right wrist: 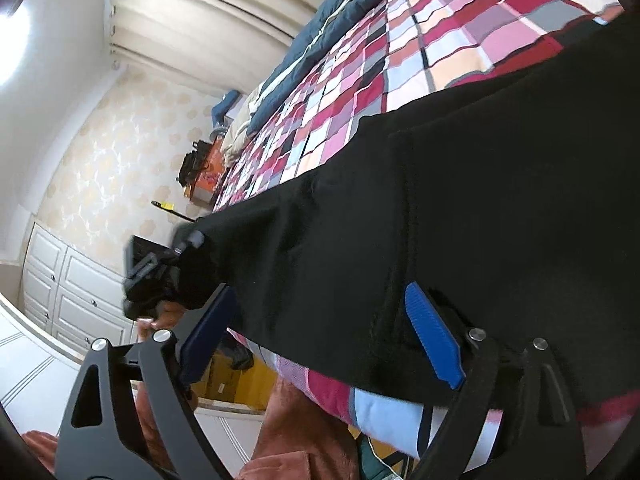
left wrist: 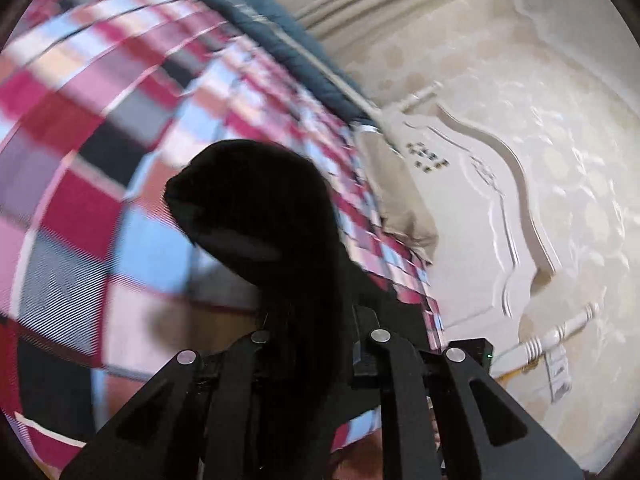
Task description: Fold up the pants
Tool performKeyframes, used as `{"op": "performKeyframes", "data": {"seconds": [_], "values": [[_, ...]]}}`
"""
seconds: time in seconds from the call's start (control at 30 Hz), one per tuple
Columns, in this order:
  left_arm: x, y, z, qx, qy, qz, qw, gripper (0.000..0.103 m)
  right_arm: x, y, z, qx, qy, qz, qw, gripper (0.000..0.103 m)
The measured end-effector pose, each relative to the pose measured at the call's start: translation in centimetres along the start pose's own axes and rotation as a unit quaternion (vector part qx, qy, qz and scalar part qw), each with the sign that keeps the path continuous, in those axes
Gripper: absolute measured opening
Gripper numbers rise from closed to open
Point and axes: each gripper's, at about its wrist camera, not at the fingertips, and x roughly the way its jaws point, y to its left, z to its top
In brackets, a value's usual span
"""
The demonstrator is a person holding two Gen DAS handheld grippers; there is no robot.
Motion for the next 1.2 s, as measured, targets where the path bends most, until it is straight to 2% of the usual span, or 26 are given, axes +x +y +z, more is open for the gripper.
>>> {"op": "performKeyframes", "data": {"seconds": [0.13,0.23,0.37,0.53,0.6,0.8,0.93,1.2], "values": [[1.8,-4.8,0.4,0.033,0.013,-0.013,0.9993,0.016,-1.1,0.2,-1.0,-0.007,-0.004,-0.005,1.000,0.087],[4.5,-8.8,0.5,0.072,0.024,0.000,0.9971,0.016,-1.9,0.3,-1.8,-0.013,-0.004,-0.005,1.000,0.087],[8.3,-11.9,-0.5,0.099,0.055,0.010,0.9936,0.015,-3.0,0.3,-2.6,-0.018,-0.011,-0.007,1.000,0.087],[14.5,-15.3,-2.8,0.138,0.096,0.059,0.9839,0.015,-4.9,-0.9,-3.5,-0.007,-0.023,-0.008,1.000,0.087],[17.6,-16.6,-4.2,0.171,0.109,0.093,0.9748,0.016,-6.0,-1.7,-3.9,0.001,-0.032,-0.011,0.999,0.087],[24.4,-16.3,-7.2,0.184,0.146,0.151,0.9602,0.016,-8.6,-4.0,-5.1,0.029,-0.054,-0.018,0.998,0.087],[27.3,-16.4,-9.1,0.213,0.146,0.204,0.9445,0.016,-10.1,-5.3,-5.7,0.045,-0.066,-0.021,0.997,0.087],[28.8,-17.3,-10.8,0.247,0.124,0.251,0.9277,0.016,-11.8,-7.1,-6.5,0.065,-0.078,-0.024,0.995,0.087]]}}
